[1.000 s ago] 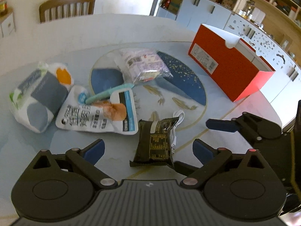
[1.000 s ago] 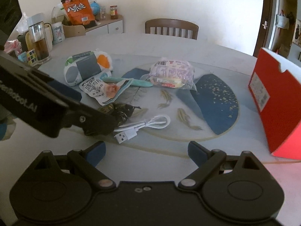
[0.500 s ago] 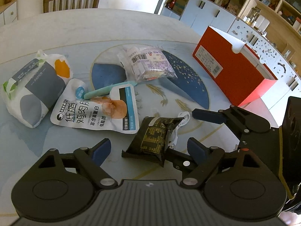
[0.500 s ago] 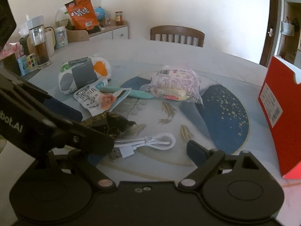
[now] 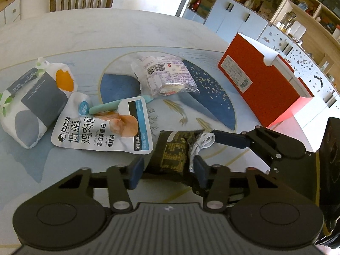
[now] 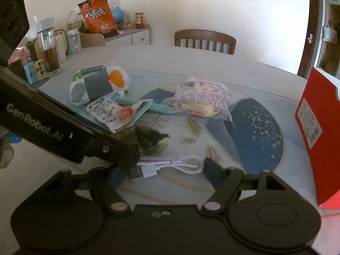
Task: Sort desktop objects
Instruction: 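Grasp the black snack bag with the left tool while the right tool grasps the white cable, then carry the black snack bag and white cable over the red shoebox with both tools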
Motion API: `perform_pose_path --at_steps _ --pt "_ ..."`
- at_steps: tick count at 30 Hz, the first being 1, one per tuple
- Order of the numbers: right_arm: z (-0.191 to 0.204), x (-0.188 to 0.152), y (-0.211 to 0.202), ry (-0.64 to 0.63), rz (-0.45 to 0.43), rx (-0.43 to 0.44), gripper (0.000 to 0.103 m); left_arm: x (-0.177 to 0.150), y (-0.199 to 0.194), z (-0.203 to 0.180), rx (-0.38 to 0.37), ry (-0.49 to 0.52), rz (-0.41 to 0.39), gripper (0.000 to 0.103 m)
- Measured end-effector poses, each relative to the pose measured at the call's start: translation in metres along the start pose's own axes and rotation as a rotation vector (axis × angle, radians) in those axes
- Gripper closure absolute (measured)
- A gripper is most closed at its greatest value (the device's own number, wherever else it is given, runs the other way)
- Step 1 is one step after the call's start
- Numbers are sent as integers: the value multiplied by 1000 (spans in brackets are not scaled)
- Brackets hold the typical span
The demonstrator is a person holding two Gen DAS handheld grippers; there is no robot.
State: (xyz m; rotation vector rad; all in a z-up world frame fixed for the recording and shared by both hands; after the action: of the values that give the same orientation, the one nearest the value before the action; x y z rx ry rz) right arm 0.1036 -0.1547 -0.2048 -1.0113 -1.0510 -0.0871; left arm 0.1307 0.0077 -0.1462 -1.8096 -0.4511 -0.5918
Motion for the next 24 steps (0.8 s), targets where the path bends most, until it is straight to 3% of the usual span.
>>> perform_pose_path --at_steps 6,24 --pt "-1 0 -2 -8 10 -5 27 3 -3 -1 1 -4 -15 69" --pt "-24 8 -43 32 -5 -45 27 20 -24 -21 10 22 -55 70"
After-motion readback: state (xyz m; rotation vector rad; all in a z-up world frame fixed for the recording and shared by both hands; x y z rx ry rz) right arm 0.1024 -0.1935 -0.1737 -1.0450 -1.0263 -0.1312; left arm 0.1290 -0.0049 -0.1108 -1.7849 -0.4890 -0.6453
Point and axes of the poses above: each gripper's, at about its wrist camera, not at the fingertips, and y roughly the way its jaws point, z to its left, x to its top, the point moved 5 cm from there along y, roughly the way its jaws point, and after that the axes turned 7 degrees about y, right-handed, at the moved point
